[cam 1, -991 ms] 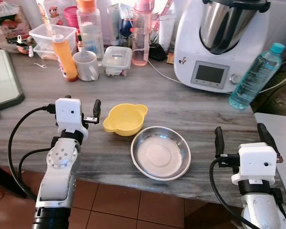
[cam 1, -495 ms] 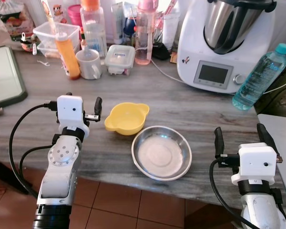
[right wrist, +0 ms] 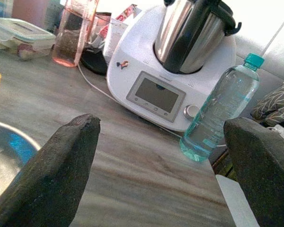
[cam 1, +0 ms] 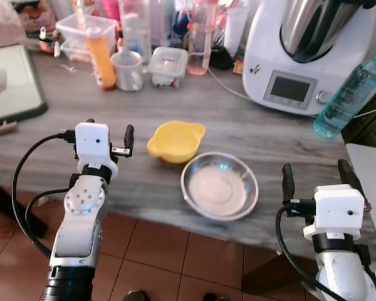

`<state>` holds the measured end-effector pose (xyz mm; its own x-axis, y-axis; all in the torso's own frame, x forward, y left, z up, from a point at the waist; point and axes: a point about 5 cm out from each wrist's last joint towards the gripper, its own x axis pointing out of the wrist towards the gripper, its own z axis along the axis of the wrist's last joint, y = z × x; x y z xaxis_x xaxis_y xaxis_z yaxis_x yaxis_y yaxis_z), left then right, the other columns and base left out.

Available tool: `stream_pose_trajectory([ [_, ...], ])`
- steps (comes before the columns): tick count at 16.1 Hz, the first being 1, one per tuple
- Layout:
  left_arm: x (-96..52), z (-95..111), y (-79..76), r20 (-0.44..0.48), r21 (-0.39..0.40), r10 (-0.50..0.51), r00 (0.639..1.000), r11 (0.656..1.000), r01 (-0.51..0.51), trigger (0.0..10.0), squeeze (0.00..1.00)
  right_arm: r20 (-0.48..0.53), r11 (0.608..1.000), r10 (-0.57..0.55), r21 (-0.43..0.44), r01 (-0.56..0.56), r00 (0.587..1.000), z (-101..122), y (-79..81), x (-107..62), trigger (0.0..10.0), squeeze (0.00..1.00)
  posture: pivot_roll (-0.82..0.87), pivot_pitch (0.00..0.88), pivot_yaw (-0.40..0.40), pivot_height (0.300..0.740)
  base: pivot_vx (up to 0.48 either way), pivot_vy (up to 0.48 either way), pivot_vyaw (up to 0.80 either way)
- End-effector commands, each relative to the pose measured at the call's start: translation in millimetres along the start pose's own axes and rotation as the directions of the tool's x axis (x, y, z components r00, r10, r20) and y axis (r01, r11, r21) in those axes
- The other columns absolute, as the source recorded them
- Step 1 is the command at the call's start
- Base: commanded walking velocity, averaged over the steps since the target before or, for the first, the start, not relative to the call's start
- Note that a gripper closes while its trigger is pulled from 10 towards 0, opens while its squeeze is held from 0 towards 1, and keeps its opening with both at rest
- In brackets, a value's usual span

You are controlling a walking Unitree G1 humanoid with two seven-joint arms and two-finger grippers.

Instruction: Setting the table

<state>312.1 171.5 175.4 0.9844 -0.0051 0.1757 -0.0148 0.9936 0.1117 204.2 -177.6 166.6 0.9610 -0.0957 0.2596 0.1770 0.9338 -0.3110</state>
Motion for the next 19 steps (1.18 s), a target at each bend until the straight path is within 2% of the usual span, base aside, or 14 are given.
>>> stream_pose_trajectory([
  [1, 0.2, -1.5, -1.8, -0.014, 0.01, -0.009, 1.0, 1.0, 0.009, 10.0, 0.0, -0.017, 1.0, -0.009, -0.004, 0.009, 1.0, -3.3, -3.6, -1.8, 10.0, 0.0, 0.15, 0.103, -0.047, 0.74, -0.337, 0.0, 0.0],
  [19, 0.2, -3.8, -1.3, -0.022, 0.017, -0.007, 1.0, 1.0, 0.007, 10.0, 0.0, -0.017, 1.0, -0.008, 0.002, 0.008, 1.0, -4.6, -0.8, -0.1, 10.0, 0.0, 0.16, 0.108, -0.046, 0.74, -0.42, 0.0, 0.0],
])
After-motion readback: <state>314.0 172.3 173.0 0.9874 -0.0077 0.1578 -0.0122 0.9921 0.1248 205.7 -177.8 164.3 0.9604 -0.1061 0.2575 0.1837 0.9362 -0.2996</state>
